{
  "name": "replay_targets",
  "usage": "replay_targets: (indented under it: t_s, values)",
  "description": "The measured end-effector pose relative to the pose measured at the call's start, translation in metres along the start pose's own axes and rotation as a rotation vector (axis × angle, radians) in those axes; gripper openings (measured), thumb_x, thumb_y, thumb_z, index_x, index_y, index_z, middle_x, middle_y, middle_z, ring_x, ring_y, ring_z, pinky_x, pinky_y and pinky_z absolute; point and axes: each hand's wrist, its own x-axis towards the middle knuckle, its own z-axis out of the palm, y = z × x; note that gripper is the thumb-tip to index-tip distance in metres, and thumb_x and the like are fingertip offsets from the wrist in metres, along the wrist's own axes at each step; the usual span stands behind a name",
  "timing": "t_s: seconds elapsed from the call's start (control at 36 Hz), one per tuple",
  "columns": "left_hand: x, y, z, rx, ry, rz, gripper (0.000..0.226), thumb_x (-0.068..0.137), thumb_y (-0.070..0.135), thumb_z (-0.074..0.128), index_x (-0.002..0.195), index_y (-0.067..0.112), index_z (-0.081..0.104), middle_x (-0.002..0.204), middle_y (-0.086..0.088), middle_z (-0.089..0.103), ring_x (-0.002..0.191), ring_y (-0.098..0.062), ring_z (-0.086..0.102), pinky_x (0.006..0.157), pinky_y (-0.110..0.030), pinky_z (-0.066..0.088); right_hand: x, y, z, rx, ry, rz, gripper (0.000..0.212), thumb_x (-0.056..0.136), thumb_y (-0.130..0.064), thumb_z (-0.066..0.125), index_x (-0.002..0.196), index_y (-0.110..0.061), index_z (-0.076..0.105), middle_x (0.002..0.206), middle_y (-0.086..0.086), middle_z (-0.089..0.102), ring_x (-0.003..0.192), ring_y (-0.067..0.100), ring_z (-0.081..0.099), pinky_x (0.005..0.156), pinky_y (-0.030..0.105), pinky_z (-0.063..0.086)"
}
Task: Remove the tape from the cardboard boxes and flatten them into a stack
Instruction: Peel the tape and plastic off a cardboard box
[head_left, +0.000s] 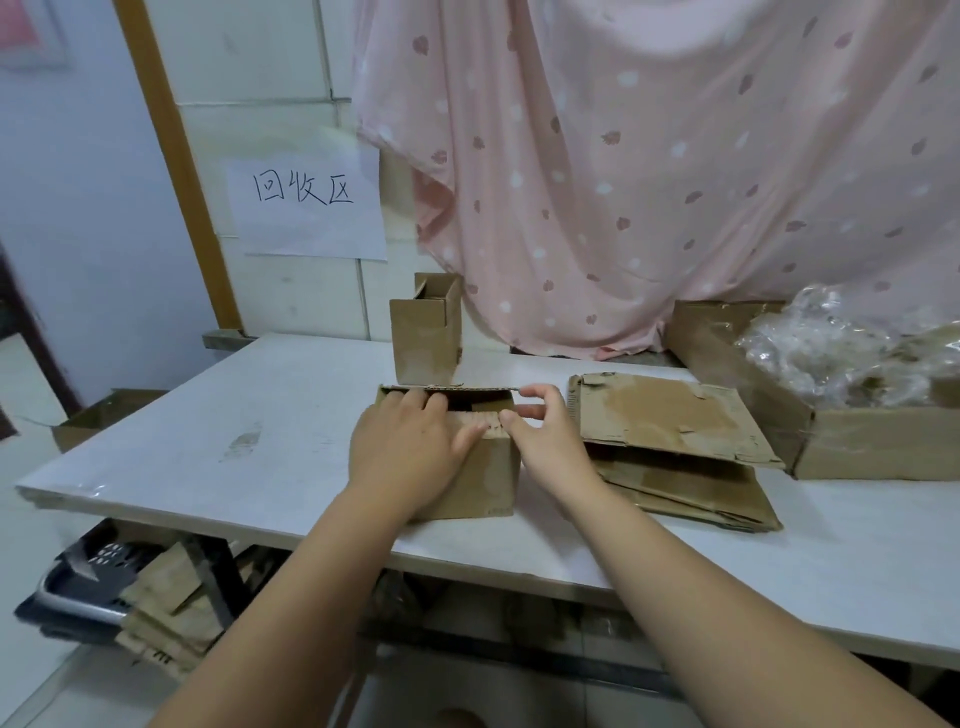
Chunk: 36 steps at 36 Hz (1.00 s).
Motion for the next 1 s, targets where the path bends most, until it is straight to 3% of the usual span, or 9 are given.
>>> replay_targets:
  t_s: [0.17, 0.39, 0.47, 0.56, 0.64, 0.78, 0.86, 0.92, 1.0]
  values:
    - [-0.001, -0.014, -0.015, -0.096, -0.258, -0.110, 0.064, 0.082, 0.072, 0.040, 0.124, 0.024, 0.047, 0.134, 0.002, 0.047, 0.128, -0.024, 0.036, 0.107, -0.049, 0.025, -0.004, -0.004, 0.002, -0.041, -0.037, -0.049, 0.025, 0.097, -0.035, 0.047, 0.115, -0.024, 0.060, 0.113, -0.008, 0.061, 0.110, 0.013, 0.055, 0.098, 0.038, 0.045]
    - [-0.015, -0.020, -0.037, -0.349, -0.077, 0.063, 0.016, 0.089, 0.031, 0.060, 0.096, 0.021, 0.050, 0.103, 0.011, 0.050, 0.108, -0.016, 0.036, 0.077, -0.024, 0.030, -0.005, -0.043, -0.010, 0.241, -0.259, 0.255, 0.052, 0.099, -0.054, 0.029, 0.096, -0.025, 0.071, 0.097, -0.001, 0.067, 0.094, 0.020, 0.058, 0.093, 0.046, 0.047]
    - [-0.020, -0.027, -0.046, -0.462, -0.126, 0.144, 0.014, 0.090, 0.036, 0.057, 0.084, 0.026, 0.064, 0.119, 0.011, 0.061, 0.105, -0.005, 0.045, 0.077, -0.019, 0.033, -0.004, -0.051, -0.018, 0.027, -0.413, 0.192, 0.026, 0.097, -0.036, 0.048, 0.118, -0.031, 0.063, 0.111, -0.004, 0.062, 0.105, 0.021, 0.057, 0.094, 0.053, 0.047]
    - [-0.028, -0.031, -0.058, -0.568, -0.246, 0.148, 0.032, 0.094, 0.042, 0.047, 0.069, 0.033, 0.065, 0.138, 0.017, 0.048, 0.106, 0.004, 0.045, 0.082, -0.019, 0.034, -0.007, -0.056, -0.017, -0.214, -0.536, 0.162, 0.048, 0.090, -0.027, 0.062, 0.134, -0.035, 0.047, 0.125, -0.004, 0.053, 0.112, 0.021, 0.054, 0.086, 0.050, 0.053]
    - [-0.033, -0.036, -0.062, -0.574, -0.337, 0.103, 0.039, 0.094, 0.044, 0.045, 0.083, 0.017, 0.072, 0.148, 0.013, 0.036, 0.114, -0.003, 0.045, 0.090, -0.024, 0.036, -0.015, -0.059, -0.005, -0.493, -0.507, 0.092, 0.054, 0.080, -0.043, 0.070, 0.127, -0.034, 0.045, 0.124, 0.005, 0.042, 0.102, 0.024, 0.053, 0.068, 0.037, 0.057]
    - [-0.042, -0.033, -0.059, -0.388, -0.485, 0.001, 0.029, 0.096, 0.027, 0.047, 0.118, 0.033, 0.064, 0.158, 0.001, -0.011, 0.146, -0.023, -0.006, 0.117, -0.037, 0.001, -0.028, -0.050, 0.013, -0.705, -0.327, -0.104, 0.038, 0.081, -0.022, 0.061, 0.111, -0.026, 0.038, 0.116, 0.007, 0.027, 0.069, 0.018, 0.048, 0.059, 0.028, 0.038]
    - [-0.045, -0.028, -0.048, -0.341, -0.439, -0.085, 0.039, 0.094, 0.024, 0.044, 0.131, 0.034, 0.052, 0.153, 0.004, -0.030, 0.137, -0.027, 0.031, 0.112, -0.035, 0.028, -0.034, -0.045, 0.018, -0.627, -0.234, -0.114, 0.032, 0.082, -0.020, 0.053, 0.104, -0.030, 0.032, 0.120, 0.008, 0.021, 0.066, 0.023, 0.052, 0.058, 0.027, 0.038]
    - [-0.048, -0.025, -0.040, -0.285, -0.341, -0.082, 0.025, 0.095, 0.031, 0.044, 0.115, 0.031, 0.059, 0.152, 0.000, -0.032, 0.105, -0.021, 0.058, 0.093, -0.031, 0.044, -0.037, -0.041, 0.021, -0.612, -0.180, -0.125, 0.033, 0.081, -0.018, 0.049, 0.099, -0.036, 0.027, 0.134, 0.012, 0.015, 0.073, 0.029, 0.053, 0.068, 0.033, 0.044]
    - [-0.052, -0.022, -0.026, -0.251, -0.199, -0.024, 0.017, 0.096, 0.039, 0.045, 0.099, 0.023, 0.049, 0.154, -0.008, -0.027, 0.086, -0.020, 0.059, 0.078, -0.029, 0.045, -0.041, -0.037, 0.021, -0.571, -0.131, -0.150, 0.036, 0.082, -0.016, 0.044, 0.102, -0.040, 0.025, 0.146, 0.009, 0.004, 0.092, 0.035, 0.052, 0.080, 0.039, 0.046]
